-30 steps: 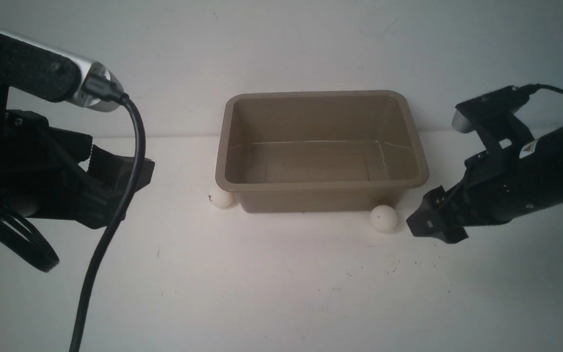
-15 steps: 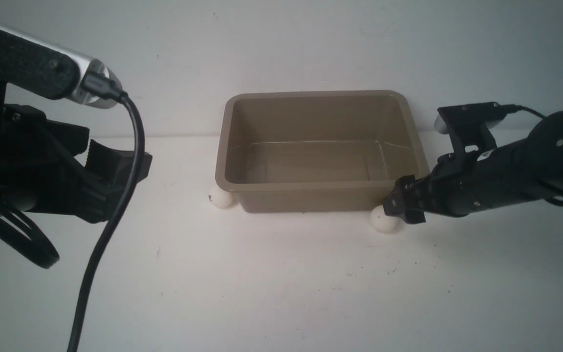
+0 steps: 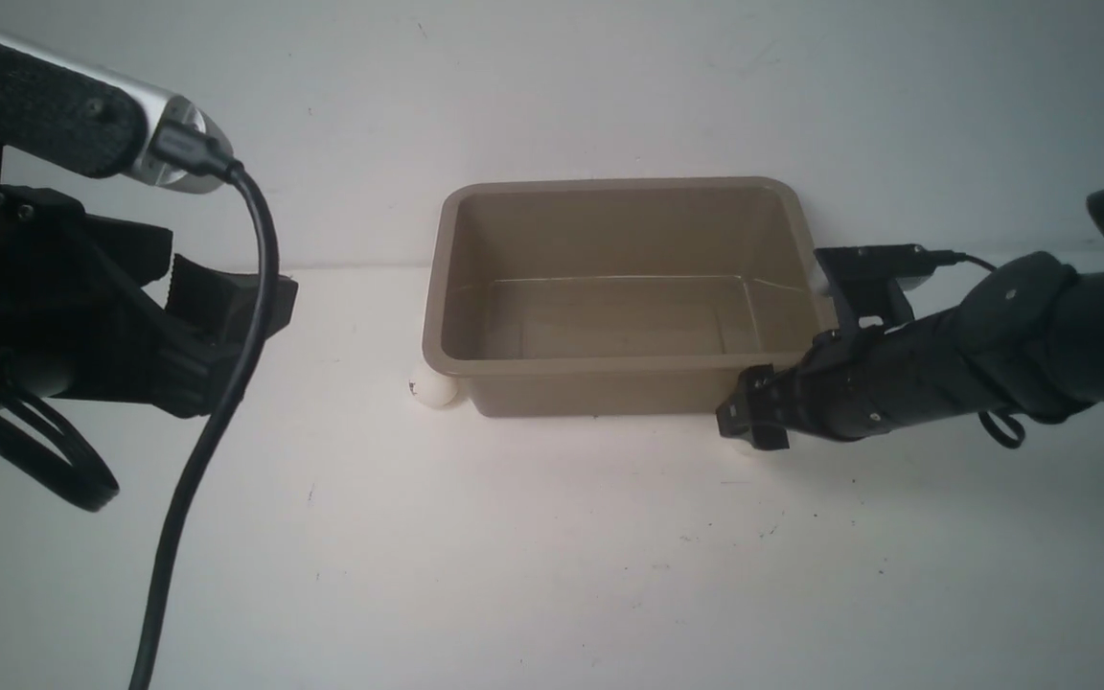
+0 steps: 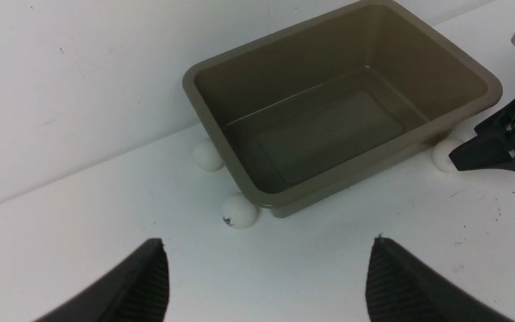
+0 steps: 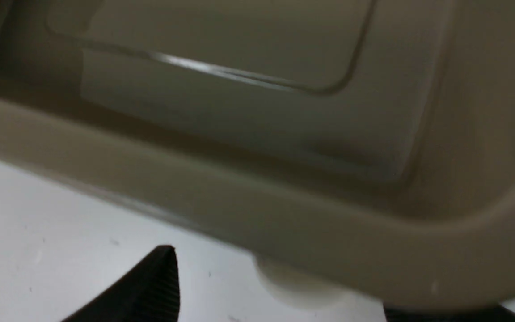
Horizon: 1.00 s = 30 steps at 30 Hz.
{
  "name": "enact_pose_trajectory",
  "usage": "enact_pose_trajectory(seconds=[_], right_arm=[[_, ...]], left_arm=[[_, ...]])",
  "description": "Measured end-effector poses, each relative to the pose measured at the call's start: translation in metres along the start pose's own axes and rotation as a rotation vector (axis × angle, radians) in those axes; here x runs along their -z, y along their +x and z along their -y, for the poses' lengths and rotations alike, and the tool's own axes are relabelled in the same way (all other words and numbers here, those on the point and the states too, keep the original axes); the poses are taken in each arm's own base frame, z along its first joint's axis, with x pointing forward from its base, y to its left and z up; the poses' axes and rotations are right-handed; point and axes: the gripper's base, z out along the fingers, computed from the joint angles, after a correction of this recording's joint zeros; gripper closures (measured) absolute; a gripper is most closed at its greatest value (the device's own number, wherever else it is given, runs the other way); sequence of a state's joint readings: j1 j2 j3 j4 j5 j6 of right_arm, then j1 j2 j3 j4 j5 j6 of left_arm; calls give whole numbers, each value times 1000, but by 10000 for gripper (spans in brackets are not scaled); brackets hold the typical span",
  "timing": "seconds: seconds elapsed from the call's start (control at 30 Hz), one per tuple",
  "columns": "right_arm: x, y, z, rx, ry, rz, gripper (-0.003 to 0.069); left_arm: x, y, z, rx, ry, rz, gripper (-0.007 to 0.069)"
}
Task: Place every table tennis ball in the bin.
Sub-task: Use the right arm to clamp the table tennis ball closest to it
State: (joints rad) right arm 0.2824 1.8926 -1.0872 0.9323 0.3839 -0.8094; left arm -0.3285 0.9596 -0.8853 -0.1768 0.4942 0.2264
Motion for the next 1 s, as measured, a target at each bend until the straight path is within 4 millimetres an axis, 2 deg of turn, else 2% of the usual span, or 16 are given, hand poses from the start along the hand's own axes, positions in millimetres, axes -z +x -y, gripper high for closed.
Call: enact_pose_trajectory(seconds=[0.23,1.0], right_arm=[[-10,-4,0,-25,-25,-6,154],[-21,0,4,-27,-12,-19,156]], left_arm=[[0,0,0,0,0,1,90],[0,0,0,0,0,2,90]])
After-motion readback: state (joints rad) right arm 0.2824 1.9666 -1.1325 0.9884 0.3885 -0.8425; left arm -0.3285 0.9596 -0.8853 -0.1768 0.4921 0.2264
